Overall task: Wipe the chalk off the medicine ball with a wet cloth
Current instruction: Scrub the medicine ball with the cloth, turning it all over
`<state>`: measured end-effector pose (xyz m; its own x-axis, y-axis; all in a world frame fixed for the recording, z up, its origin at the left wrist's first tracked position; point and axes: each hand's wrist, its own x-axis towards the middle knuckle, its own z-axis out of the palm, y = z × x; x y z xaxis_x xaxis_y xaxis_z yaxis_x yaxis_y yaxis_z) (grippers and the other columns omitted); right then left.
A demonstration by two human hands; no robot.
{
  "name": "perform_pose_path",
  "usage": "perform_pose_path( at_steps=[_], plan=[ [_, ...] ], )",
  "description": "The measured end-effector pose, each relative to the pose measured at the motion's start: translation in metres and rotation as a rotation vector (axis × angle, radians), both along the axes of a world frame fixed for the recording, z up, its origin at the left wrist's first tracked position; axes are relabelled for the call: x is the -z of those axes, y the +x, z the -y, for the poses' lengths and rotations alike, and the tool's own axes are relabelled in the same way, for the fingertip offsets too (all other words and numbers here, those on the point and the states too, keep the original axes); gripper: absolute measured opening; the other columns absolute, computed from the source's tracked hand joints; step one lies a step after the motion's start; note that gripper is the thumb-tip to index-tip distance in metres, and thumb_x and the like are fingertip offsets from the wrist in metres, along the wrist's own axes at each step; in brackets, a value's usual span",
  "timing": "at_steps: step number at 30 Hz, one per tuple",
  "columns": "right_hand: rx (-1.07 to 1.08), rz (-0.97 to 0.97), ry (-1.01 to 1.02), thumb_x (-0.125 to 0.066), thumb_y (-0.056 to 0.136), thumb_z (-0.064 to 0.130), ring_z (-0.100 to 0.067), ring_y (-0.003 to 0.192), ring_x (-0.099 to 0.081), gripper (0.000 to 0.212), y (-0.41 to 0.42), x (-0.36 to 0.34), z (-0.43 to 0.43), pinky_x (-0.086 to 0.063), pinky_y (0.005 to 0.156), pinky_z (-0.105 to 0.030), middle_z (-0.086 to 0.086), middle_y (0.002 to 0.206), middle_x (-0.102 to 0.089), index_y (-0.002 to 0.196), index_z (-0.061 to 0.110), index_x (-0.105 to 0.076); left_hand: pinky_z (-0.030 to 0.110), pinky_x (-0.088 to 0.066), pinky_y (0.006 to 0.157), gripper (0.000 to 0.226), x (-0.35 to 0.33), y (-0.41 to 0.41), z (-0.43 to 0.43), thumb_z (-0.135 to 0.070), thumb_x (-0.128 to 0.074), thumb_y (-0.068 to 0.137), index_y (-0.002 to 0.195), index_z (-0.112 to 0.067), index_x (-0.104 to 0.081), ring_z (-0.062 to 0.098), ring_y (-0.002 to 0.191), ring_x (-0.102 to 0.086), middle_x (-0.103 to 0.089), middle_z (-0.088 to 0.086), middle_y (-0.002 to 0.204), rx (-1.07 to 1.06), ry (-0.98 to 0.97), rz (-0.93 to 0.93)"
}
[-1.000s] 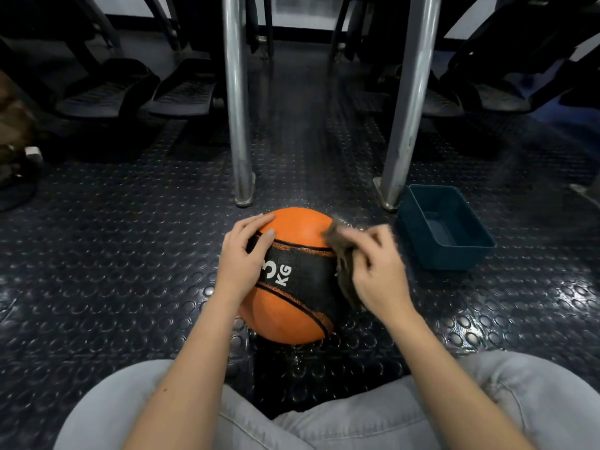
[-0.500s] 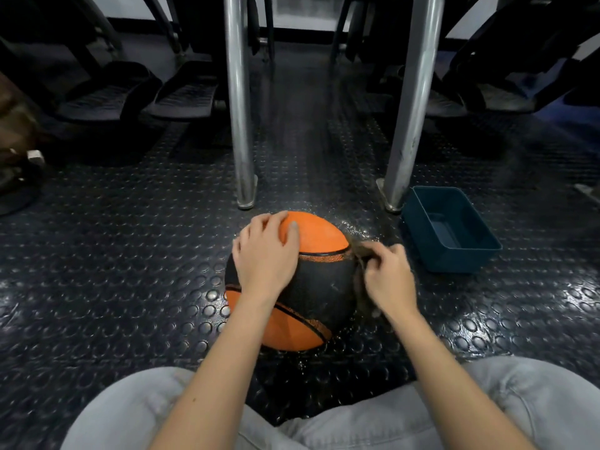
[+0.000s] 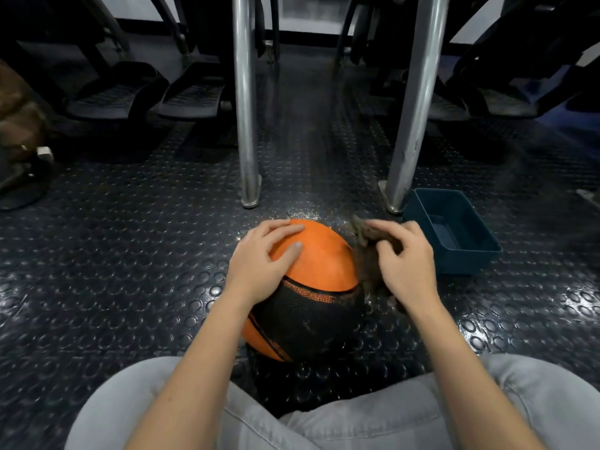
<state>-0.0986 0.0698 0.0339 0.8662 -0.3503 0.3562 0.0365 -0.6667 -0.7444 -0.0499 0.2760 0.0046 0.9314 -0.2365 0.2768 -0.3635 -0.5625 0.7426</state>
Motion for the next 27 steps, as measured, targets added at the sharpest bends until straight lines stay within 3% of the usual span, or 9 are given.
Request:
perform_pose_path(
  at_steps=[3, 8, 10, 14, 17, 19, 21, 24, 27],
  plan=[
    [-0.232, 0.185, -0.104, -0.046, 0.082, 0.011, -0.004, 0.079, -0.048, 0.034, -0.015, 0.007, -0.026, -0.04, 0.071, -0.014, 0.002, 0.086, -0.05, 0.101, 0.023, -0.072, 0.026, -0.029, 0.099, 0.04, -0.001, -0.001, 0.001, -0.066, -0.037, 0.077, 0.111, -0.055, -0.055, -0.01, 0.112, -0.036, -0.045, -0.036, 0.117, 0.041, -0.004, 0.022],
    [0.11, -0.318, -0.172, -0.043, 0.093, 0.019, -0.019, 0.089, -0.053, 0.031, -0.008, 0.034, -0.003, -0.038, 0.071, -0.03, 0.002, 0.102, -0.046, 0.116, 0.03, -0.061, 0.024, -0.025, 0.096, 0.039, -0.005, 0.0, 0.0, -0.069, -0.036, 0.075, 0.109, -0.058, -0.051, -0.013, 0.111, -0.032, -0.04, -0.043, 0.115, 0.038, -0.007, -0.02],
    [0.109, -0.184, -0.11, -0.046, 0.092, 0.014, -0.011, 0.086, -0.049, 0.034, -0.009, 0.023, -0.004, -0.039, 0.074, -0.029, 0.003, 0.1, -0.046, 0.116, 0.03, -0.062, 0.026, -0.026, 0.095, 0.032, -0.004, 0.0, -0.003, -0.066, -0.039, 0.077, 0.106, -0.06, -0.05, -0.012, 0.112, -0.033, -0.041, -0.043, 0.115, 0.031, -0.029, -0.027],
    [-0.189, 0.201, -0.107, -0.047, 0.082, 0.014, -0.004, 0.078, -0.048, 0.034, -0.021, 0.015, -0.036, -0.042, 0.07, -0.016, 0.001, 0.088, -0.049, 0.105, 0.022, -0.071, 0.023, -0.026, 0.094, 0.038, -0.001, 0.001, -0.004, -0.067, -0.037, 0.074, 0.107, -0.057, -0.054, -0.009, 0.112, -0.037, -0.044, -0.039, 0.115, 0.024, -0.044, -0.006],
    [-0.056, -0.044, -0.139, -0.046, 0.088, 0.018, -0.012, 0.079, -0.05, 0.032, -0.01, 0.03, -0.023, -0.043, 0.068, -0.03, 0.002, 0.093, -0.047, 0.11, 0.026, -0.067, 0.024, -0.025, 0.096, 0.04, -0.004, 0.002, -0.001, -0.064, -0.041, 0.078, 0.113, -0.051, -0.056, -0.009, 0.113, -0.035, -0.044, -0.035, 0.118, 0.041, -0.028, -0.008],
    [0.108, -0.256, -0.166, -0.045, 0.092, 0.016, -0.016, 0.084, -0.051, 0.031, -0.006, 0.033, -0.003, -0.037, 0.068, -0.029, 0.002, 0.098, -0.044, 0.114, 0.029, -0.063, 0.025, -0.026, 0.096, 0.036, -0.004, 0.001, 0.0, -0.058, -0.043, 0.081, 0.114, -0.051, -0.056, -0.009, 0.112, -0.034, -0.044, -0.035, 0.118, 0.039, -0.017, -0.025],
    [0.124, -0.146, -0.09, -0.046, 0.091, 0.011, -0.009, 0.084, -0.05, 0.034, -0.006, 0.023, -0.002, -0.039, 0.071, -0.027, 0.002, 0.097, -0.044, 0.114, 0.028, -0.064, 0.027, -0.028, 0.097, 0.034, -0.001, 0.001, -0.003, -0.061, -0.043, 0.079, 0.11, -0.054, -0.055, -0.01, 0.113, -0.035, -0.044, -0.038, 0.117, 0.037, -0.04, -0.019],
    [-0.097, 0.21, -0.055, -0.048, 0.082, 0.008, -0.001, 0.079, -0.047, 0.035, -0.019, 0.011, -0.03, -0.039, 0.075, -0.009, 0.0, 0.089, -0.048, 0.108, 0.019, -0.07, 0.026, -0.029, 0.097, 0.037, 0.002, 0.001, -0.005, -0.067, -0.038, 0.075, 0.107, -0.056, -0.054, -0.007, 0.113, -0.038, -0.047, -0.036, 0.116, 0.02, -0.059, -0.007],
    [-0.244, 0.261, -0.097, -0.044, 0.08, 0.012, -0.001, 0.082, -0.049, 0.036, -0.023, 0.033, -0.04, -0.043, 0.076, -0.015, -0.003, 0.086, -0.051, 0.101, 0.015, -0.072, 0.024, -0.027, 0.097, 0.041, 0.001, 0.002, -0.002, -0.066, -0.038, 0.075, 0.11, -0.052, -0.056, -0.007, 0.112, -0.038, -0.047, -0.032, 0.118, 0.022, -0.06, 0.003]
  ],
)
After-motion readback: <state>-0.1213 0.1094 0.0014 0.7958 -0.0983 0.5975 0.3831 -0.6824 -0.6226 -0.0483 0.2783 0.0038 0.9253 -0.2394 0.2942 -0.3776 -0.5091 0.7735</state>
